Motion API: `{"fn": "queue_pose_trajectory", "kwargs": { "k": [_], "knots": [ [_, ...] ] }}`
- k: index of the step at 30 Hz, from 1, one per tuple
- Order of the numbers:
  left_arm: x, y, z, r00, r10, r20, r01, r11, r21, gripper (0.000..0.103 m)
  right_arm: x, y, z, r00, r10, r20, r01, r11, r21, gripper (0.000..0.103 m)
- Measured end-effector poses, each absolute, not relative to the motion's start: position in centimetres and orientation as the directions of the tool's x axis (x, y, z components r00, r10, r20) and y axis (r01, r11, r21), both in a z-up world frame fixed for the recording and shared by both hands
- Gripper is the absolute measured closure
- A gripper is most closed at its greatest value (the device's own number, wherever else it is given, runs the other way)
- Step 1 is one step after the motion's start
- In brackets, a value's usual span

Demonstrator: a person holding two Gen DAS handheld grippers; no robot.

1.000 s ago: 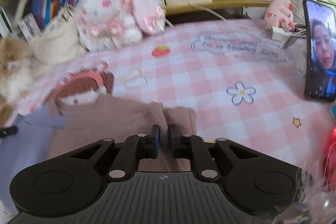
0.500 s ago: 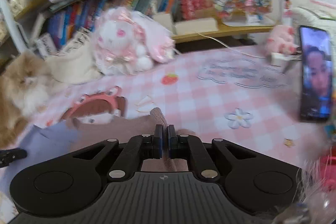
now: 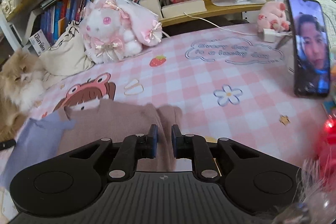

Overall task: Fold clothes
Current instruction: 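Move both open grippers back over the narrowed sweater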

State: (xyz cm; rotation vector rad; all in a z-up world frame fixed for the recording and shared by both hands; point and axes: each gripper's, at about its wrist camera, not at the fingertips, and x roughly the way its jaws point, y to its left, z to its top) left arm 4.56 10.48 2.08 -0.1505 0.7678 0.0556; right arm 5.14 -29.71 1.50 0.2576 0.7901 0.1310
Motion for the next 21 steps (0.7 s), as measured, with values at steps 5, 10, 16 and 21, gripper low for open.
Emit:
{"fn": "queue_pose_trajectory", "kwargs": {
  "k": [5, 10, 16, 21],
  "knots": [
    [6.5, 10.7, 0.7, 0.666, -0.012, -0.746, -0.104, 0.989, -0.108, 0.097, 4.4, -29.5, 0.9, 0.677, 0.214, -0.704, -0.025, 0.963, 0.268, 0.09],
    [5.2, 11.8, 1.7, 0.706, -0.045, -0.707, -0.181, 0.953, -0.241, 0.099, 4.7, -29.1, 0.7, 0.665, 0.207, -0.717, -0.034, 0.968, 0.248, 0.09],
    [6.2, 11.7, -0.1, 0.667, -0.024, -0.745, -0.184, 0.963, -0.195, 0.098, 4.9, -28.8, 0.6, 0.661, 0.208, -0.721, -0.045, 0.97, 0.239, 0.09],
    [5.5, 12.4, 0.3, 0.68, -0.014, -0.733, -0.191, 0.962, -0.196, 0.079, 4.8, -28.8, 0.7, 0.668, 0.207, -0.715, -0.035, 0.968, 0.247, 0.09]
  ]
}}
